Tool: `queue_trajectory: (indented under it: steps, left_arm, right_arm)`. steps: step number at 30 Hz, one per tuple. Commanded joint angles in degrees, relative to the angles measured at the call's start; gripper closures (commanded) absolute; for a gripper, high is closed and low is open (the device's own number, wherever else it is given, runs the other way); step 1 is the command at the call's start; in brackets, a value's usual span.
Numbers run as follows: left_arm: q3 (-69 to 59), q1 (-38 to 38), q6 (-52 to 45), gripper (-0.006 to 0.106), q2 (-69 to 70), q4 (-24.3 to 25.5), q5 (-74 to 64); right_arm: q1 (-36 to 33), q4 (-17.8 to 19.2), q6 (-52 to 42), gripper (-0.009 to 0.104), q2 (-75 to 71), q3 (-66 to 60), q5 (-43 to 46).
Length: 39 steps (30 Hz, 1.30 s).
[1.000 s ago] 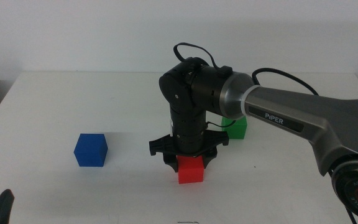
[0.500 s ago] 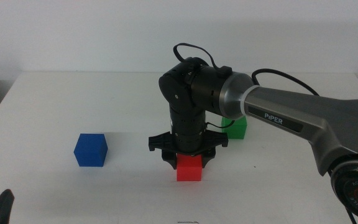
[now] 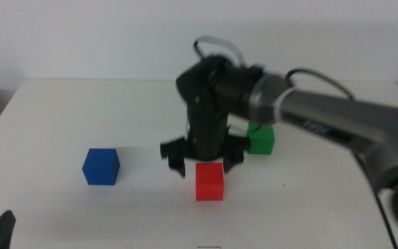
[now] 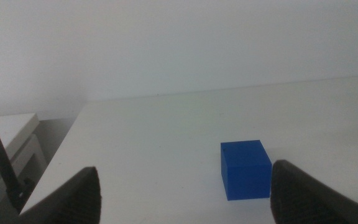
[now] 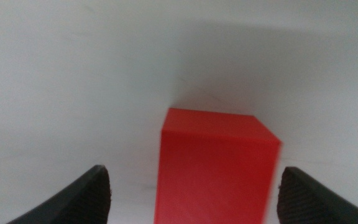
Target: Stack red cubes first, then green, then blue cubes in a specific spot.
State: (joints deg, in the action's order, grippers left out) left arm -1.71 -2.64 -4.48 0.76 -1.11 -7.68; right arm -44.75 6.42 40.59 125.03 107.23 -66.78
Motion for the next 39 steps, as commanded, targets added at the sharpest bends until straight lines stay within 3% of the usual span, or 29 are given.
queue_trajectory:
  steps: [1, 8, 17, 27, 39]
  left_arm:
    - [0.18, -0.11, 0.32, 0.007, 1.14, -0.54, 4.79]
    - [0.18, -0.11, 0.32, 0.007, 1.14, -0.54, 4.79]
    - [0.18, -0.11, 0.32, 0.007, 1.14, -0.54, 4.79]
    - [0.18, -0.11, 0.32, 0.007, 1.14, -0.54, 4.79]
    - [0.18, -0.11, 0.32, 0.007, 1.14, -0.54, 4.79]
  right_arm:
    - [0.66, 2.83, -2.85, 0.023, -7.93, 1.49, -0.17]
    - [9.76, 6.15, -8.37, 0.023, -11.49, 1.49, -1.41]
    - [18.67, 3.27, -12.25, 0.023, -9.07, 1.49, 5.39]
    - [19.35, 1.73, -12.70, 0.023, -5.25, 1.49, 10.69]
    - [19.26, 0.93, -12.61, 0.024, -1.21, 1.44, 8.69]
